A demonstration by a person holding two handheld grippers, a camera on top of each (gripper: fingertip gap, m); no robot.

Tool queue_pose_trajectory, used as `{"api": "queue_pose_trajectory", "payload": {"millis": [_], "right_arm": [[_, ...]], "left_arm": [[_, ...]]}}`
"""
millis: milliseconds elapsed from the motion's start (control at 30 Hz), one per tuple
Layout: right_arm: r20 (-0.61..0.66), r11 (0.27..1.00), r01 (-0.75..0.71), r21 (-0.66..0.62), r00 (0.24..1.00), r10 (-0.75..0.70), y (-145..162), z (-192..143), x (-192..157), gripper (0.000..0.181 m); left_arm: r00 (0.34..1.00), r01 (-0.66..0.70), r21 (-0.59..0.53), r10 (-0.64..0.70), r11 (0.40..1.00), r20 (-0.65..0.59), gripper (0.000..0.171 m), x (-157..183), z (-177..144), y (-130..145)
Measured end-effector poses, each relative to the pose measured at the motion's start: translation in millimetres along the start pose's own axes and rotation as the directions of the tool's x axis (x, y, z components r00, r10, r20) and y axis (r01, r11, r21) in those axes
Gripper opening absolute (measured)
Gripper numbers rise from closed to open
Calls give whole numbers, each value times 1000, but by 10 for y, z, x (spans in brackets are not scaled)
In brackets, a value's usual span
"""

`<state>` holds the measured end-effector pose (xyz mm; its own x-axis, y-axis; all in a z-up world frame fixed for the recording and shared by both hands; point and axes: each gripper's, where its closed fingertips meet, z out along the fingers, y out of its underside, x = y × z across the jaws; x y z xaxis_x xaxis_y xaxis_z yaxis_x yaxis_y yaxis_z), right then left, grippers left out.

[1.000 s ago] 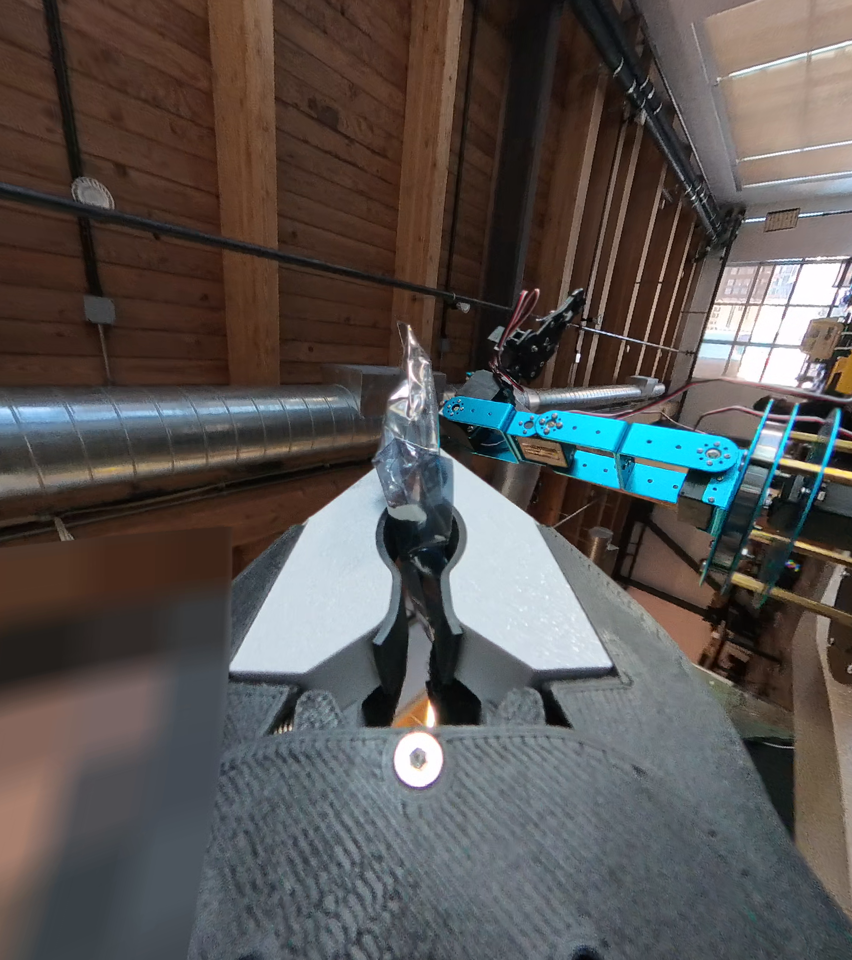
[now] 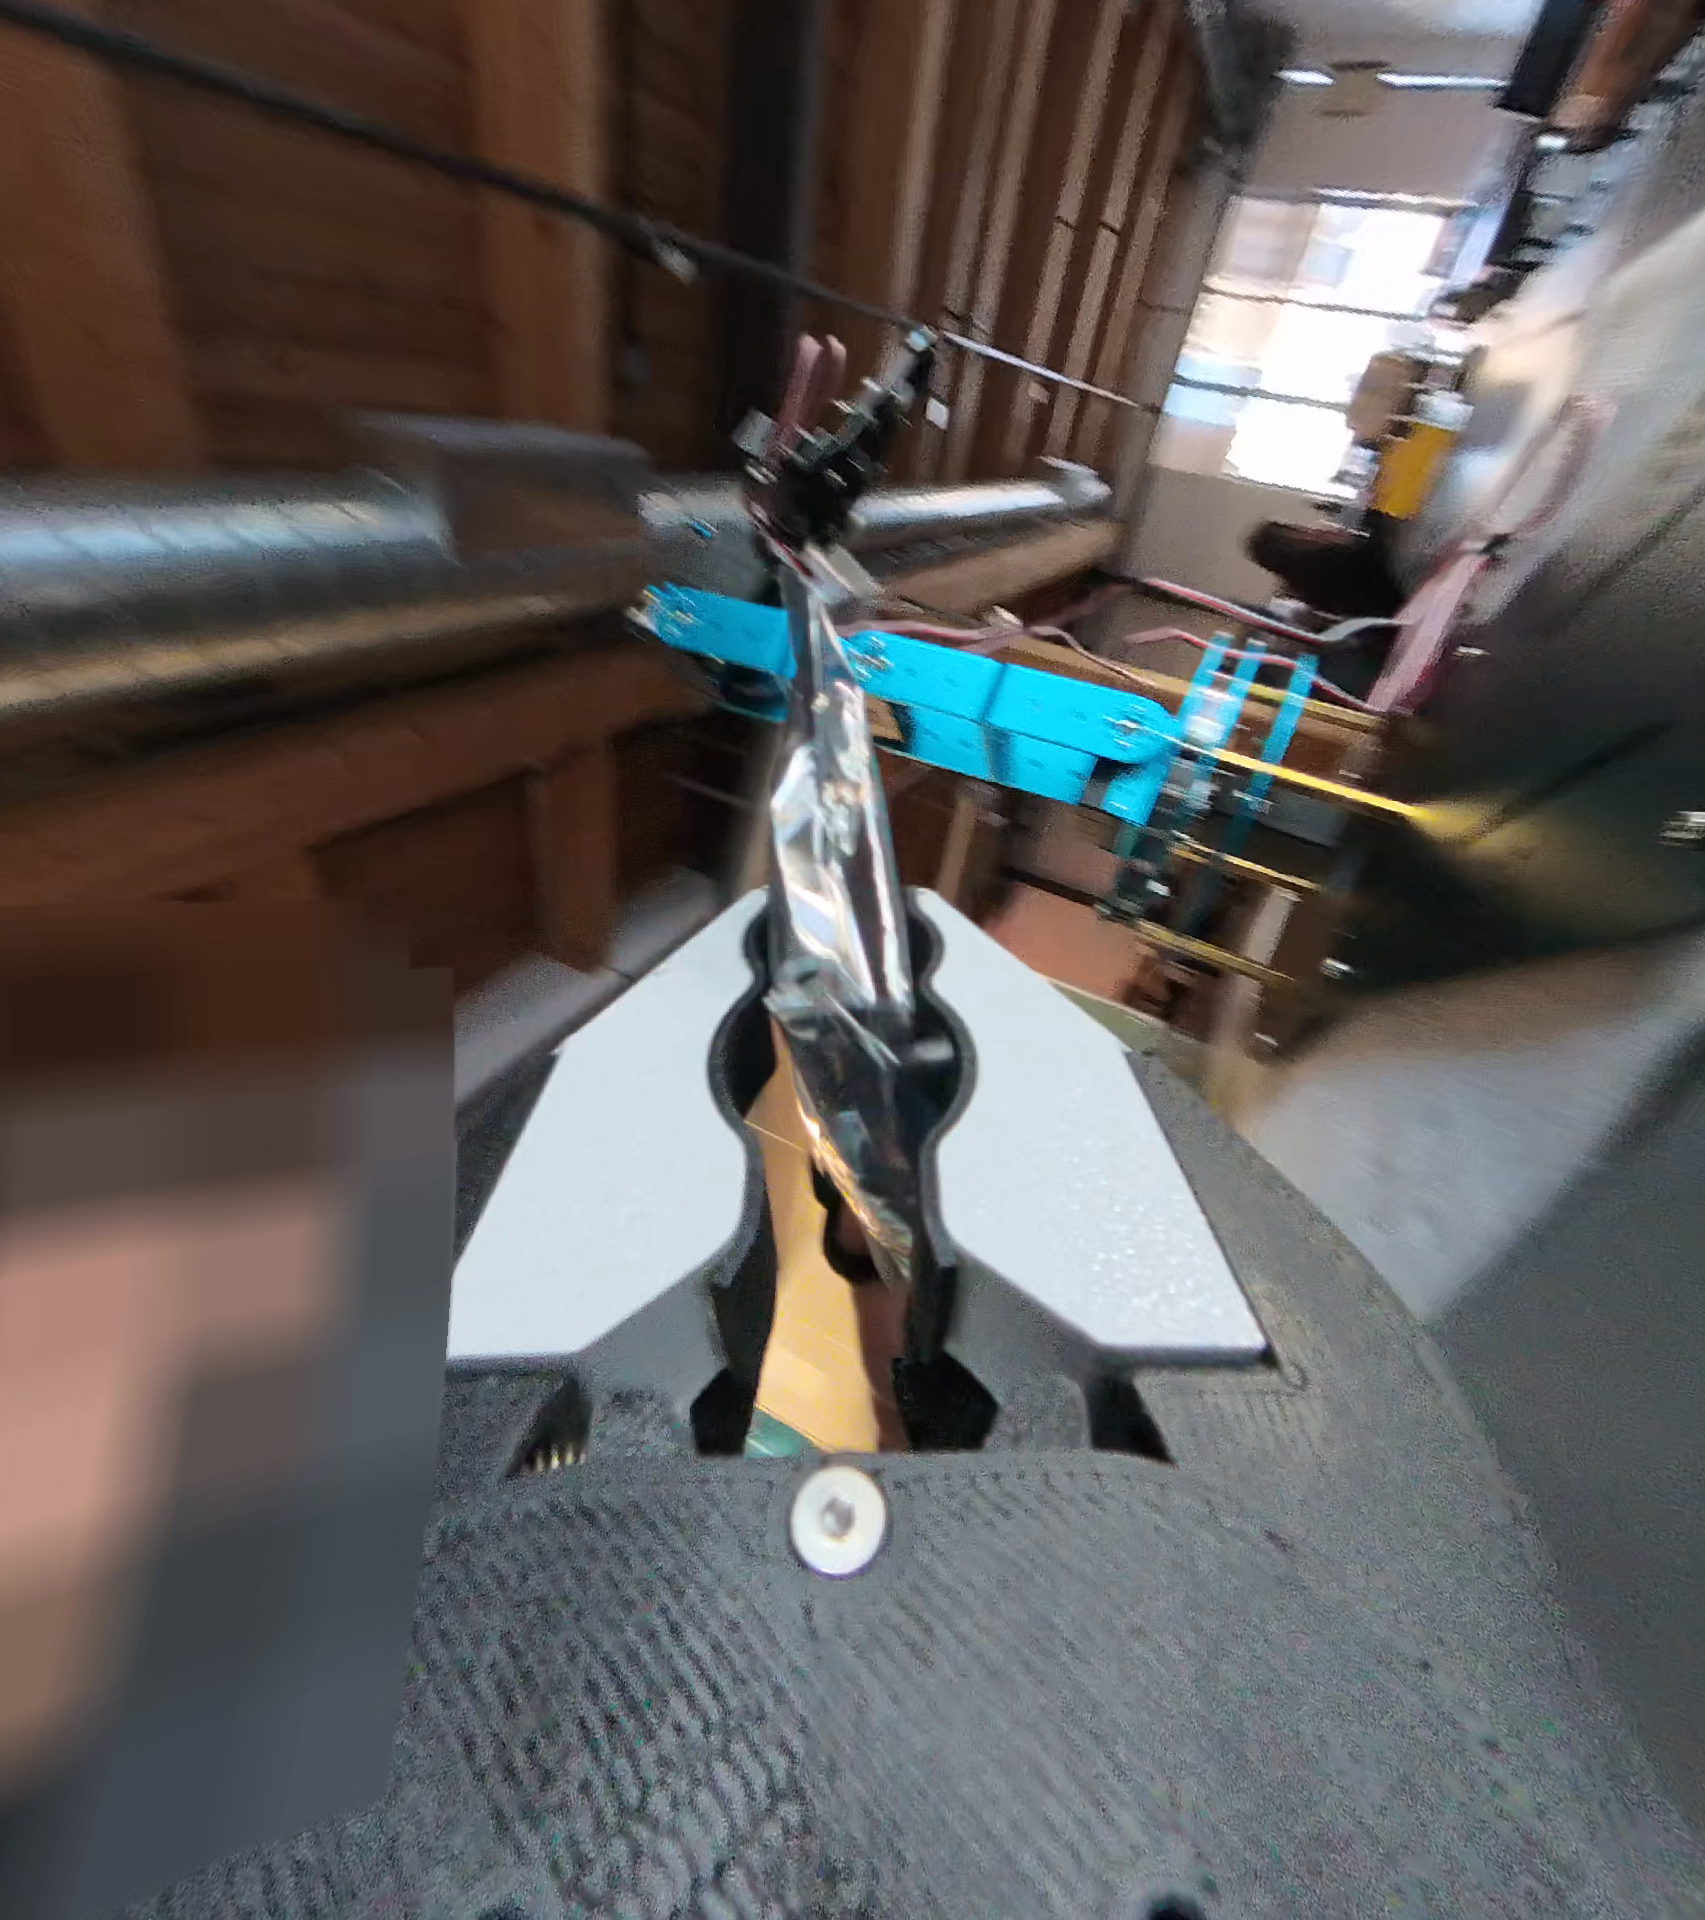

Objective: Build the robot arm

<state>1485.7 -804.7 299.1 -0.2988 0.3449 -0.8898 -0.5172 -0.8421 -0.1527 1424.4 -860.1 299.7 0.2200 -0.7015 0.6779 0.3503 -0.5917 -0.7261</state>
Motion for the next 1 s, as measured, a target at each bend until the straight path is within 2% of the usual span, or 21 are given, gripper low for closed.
{"api": "queue_pose_trajectory", "payload": {"millis": [67, 167, 267, 300, 367, 400, 433, 467, 533, 567, 600, 667, 700, 733, 767, 833, 867, 900, 1000], "right_arm": [[-146, 996, 35, -83, 988, -47, 52, -107, 188, 39], [-284, 990, 79, -116, 953, -110, 3, -264, 351, 49], [-459, 967, 184, -177, 854, -247, -73, -436, 523, 59], [-518, 947, 234, -220, 794, -317, -105, -489, 562, 59], [-593, 848, 390, -358, 606, -529, -243, -563, 559, 60], [-558, 763, 477, -436, 521, -645, -293, -496, 472, 57], [-436, 670, 532, -518, 509, -742, -210, -317, 337, 47], [-265, 595, 557, -580, 561, -784, -24, -105, 187, 39], [14, 511, 528, -679, 704, -710, 342, 196, 5, 30], [121, 454, 499, -738, 760, -638, 488, 267, -10, 29], [183, 383, 479, -790, 780, -599, 555, 312, 55, 28], [247, 230, 439, -868, 785, -568, 603, 348, 276, 28], [264, 175, 413, -894, 799, -539, 628, 361, 351, 28], [273, 122, 368, -922, 838, -473, 694, 325, 374, 26], [268, 63, 316, -947, 881, -391, 764, 265, 368, 16], [260, -7, 274, -962, 901, -348, 811, 240, 446, 14], [274, -42, 275, -961, 911, -309, 839, 213, 427, 7], [292, -53, 290, -956, 910, -294, 844, 224, 426, 0], [279, -76, 269, -960, 925, -259, 845, 206, 450, 3]], "left_arm": [[999, 42, -4, -42, 999, -11, 9, -107, -48, 75], [999, 35, -60, -35, 998, 3, 9, -218, -119, 197], [999, 45, -126, -46, 991, -3, 9, -254, -167, 259], [999, 52, -141, -52, 989, 1, 9, -268, -180, 261], [999, 27, -178, -21, 984, 37, 9, -330, -205, 280], [999, 7, -209, 3, 978, 47, 9, -348, -216, 305], [999, -14, -233, 26, 972, 48, 9, -351, -224, 321], [998, -31, -249, 42, 968, 41, 9, -342, -229, 326], [998, -55, -285, 64, 957, 24, 9, -322, -231, 345], [996, -77, -300, 85, 951, 13, 9, -308, -229, 351], [994, -102, -314, 109, 944, 5, 9, -300, -225, 360], [990, -128, -349, 138, 929, 5, 9, -308, -221, 394], [989, -138, -359, 147, 923, -2, 10, -304, -219, 408], [989, -140, -367, 150, 920, -1, 10, -309, -219, 422], [989, -139, -373, 150, 917, -1, 9, -316, -220, 438], [989, -141, -381, 151, 914, -5, 9, -325, -223, 473], [989, -137, -389, 147, 911, -4, 9, -330, -226, 497], [990, -134, -389, 142, 911, -8, 9, -321, -224, 510], [988, -144, -387, 156, 911, 0, 9, -325, -234, 520]]}}
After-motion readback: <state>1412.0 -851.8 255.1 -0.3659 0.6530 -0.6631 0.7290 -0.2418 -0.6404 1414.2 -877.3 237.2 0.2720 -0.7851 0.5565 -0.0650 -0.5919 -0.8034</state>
